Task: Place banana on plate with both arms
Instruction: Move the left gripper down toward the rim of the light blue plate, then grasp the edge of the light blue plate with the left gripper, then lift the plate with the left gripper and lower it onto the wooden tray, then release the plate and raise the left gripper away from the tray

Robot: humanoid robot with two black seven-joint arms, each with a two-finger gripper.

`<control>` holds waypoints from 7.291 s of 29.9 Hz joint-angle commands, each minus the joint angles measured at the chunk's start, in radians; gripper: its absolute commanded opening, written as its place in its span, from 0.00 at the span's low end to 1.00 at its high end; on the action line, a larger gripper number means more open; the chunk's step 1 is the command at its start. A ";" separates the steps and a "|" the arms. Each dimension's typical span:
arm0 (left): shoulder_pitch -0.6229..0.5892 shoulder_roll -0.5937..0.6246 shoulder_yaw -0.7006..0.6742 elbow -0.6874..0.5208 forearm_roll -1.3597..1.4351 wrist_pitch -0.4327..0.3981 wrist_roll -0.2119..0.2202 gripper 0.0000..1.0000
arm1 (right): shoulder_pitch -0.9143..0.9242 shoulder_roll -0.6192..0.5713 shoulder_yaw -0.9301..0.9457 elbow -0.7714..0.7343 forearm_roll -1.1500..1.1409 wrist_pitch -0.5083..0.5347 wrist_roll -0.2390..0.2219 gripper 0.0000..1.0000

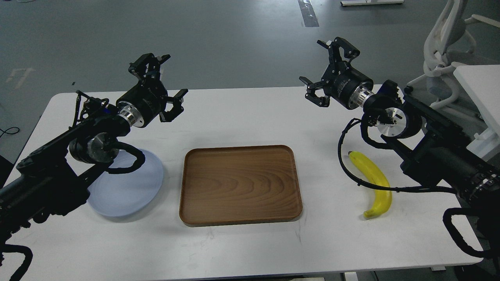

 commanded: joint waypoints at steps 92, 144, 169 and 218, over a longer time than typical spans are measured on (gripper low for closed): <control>0.101 0.506 0.542 -0.139 1.459 0.529 -0.020 0.94 | -0.008 0.025 -0.028 -0.011 -0.002 -0.012 0.007 1.00; 0.189 0.532 0.528 -0.142 1.188 0.474 -0.270 0.00 | 0.013 0.014 -0.071 -0.010 -0.002 -0.044 0.008 1.00; -0.123 0.010 0.707 -0.031 1.209 0.307 -0.240 0.00 | 0.032 -0.069 -0.060 0.001 0.000 -0.047 0.008 1.00; -0.250 -0.005 0.208 0.088 0.470 0.037 -0.217 0.98 | 0.082 -0.306 -0.347 0.192 -0.598 -0.037 0.016 0.99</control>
